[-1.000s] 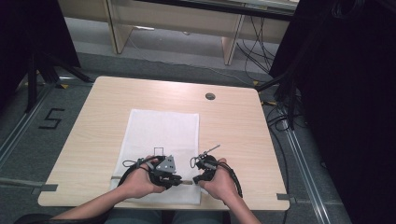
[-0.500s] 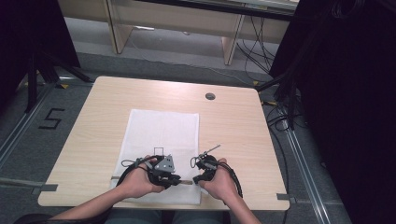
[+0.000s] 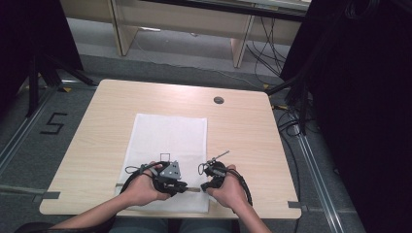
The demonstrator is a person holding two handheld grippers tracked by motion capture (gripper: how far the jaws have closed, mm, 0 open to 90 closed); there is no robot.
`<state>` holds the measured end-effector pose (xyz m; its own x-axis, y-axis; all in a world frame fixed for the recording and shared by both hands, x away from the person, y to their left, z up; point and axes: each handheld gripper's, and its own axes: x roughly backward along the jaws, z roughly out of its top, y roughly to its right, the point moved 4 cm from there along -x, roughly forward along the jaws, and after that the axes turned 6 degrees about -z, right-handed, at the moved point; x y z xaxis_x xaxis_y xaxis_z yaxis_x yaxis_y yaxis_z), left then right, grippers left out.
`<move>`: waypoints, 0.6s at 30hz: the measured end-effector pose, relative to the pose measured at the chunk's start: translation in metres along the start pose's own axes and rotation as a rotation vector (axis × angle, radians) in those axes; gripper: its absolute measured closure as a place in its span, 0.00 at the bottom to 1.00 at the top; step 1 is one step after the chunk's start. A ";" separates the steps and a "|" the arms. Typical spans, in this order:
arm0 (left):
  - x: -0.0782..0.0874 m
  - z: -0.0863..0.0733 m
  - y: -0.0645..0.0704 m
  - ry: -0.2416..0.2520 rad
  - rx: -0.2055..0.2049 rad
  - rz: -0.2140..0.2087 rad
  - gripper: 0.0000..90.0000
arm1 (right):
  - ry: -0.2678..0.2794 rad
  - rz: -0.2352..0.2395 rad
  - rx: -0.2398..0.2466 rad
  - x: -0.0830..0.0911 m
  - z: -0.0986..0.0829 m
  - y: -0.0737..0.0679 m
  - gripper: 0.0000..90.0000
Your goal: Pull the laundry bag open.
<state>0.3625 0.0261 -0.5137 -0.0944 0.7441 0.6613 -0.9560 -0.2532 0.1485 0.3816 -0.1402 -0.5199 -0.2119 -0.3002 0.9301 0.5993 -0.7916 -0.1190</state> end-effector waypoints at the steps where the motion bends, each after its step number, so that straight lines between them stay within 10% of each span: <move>1: 0.000 0.000 0.000 0.000 0.000 0.000 0.91 | 0.004 0.002 0.005 0.000 0.000 0.000 1.00; 18: 0.001 -0.001 0.000 0.007 0.011 -0.001 0.91 | -0.004 -0.003 -0.005 0.000 0.000 -0.001 1.00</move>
<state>0.3621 0.0274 -0.5139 -0.0952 0.7488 0.6560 -0.9528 -0.2593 0.1577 0.3809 -0.1398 -0.5195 -0.2102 -0.2960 0.9318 0.5951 -0.7949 -0.1182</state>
